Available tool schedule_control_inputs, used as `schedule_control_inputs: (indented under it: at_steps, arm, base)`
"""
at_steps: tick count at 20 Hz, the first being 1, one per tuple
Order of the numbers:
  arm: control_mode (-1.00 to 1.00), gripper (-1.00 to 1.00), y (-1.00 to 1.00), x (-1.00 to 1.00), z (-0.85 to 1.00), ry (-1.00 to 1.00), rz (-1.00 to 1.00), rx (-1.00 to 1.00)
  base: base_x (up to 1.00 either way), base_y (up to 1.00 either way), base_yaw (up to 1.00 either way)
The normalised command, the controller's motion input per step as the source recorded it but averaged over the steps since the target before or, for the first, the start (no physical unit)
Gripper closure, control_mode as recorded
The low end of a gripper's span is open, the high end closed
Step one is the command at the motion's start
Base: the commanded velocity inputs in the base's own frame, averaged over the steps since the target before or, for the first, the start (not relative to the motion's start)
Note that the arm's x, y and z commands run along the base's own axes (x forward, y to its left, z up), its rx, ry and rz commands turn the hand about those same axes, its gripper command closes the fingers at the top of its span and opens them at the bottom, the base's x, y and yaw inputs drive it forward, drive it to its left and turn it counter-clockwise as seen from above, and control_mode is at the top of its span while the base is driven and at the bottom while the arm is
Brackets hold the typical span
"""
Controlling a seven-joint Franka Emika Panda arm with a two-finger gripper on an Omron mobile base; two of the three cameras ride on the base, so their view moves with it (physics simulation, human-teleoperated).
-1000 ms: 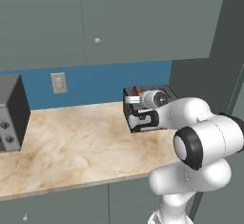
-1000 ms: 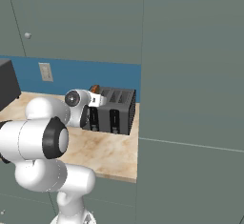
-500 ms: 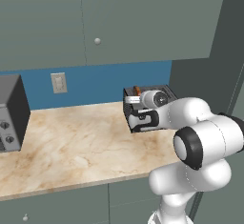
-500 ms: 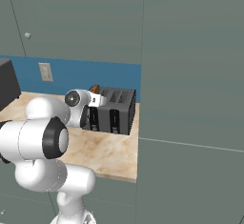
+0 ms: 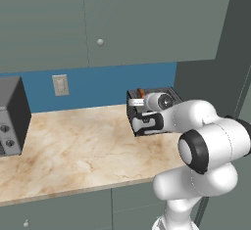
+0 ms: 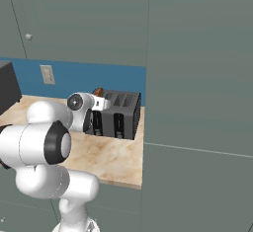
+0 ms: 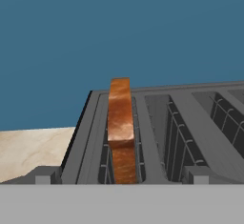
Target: Start the toaster. Once the lever pops up, take the bread to the plate on the dining counter.
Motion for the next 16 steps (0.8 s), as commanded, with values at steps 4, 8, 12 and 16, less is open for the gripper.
schedule_control_inputs:
  at_steps: [4, 8, 12, 16]
  arm:
    - [-1.0, -1.0, 0.0, 0.11, 0.0, 0.0, 0.0, 0.0]
    - [-1.0, -1.0, 0.0, 0.14, 0.0, 0.0, 0.0, 0.0]
    - [-1.0, -1.0, 0.0, 0.1, 0.0, 0.0, 0.0, 0.0]
    - [-1.0, -1.0, 0.0, 0.12, 0.0, 0.0, 0.0, 0.0]
  base:
    - [0.0, 0.0, 0.0]
    - [0.0, 0.0, 0.0]
    - [0.0, 0.0, 0.0]
    - [0.0, 0.0, 0.0]
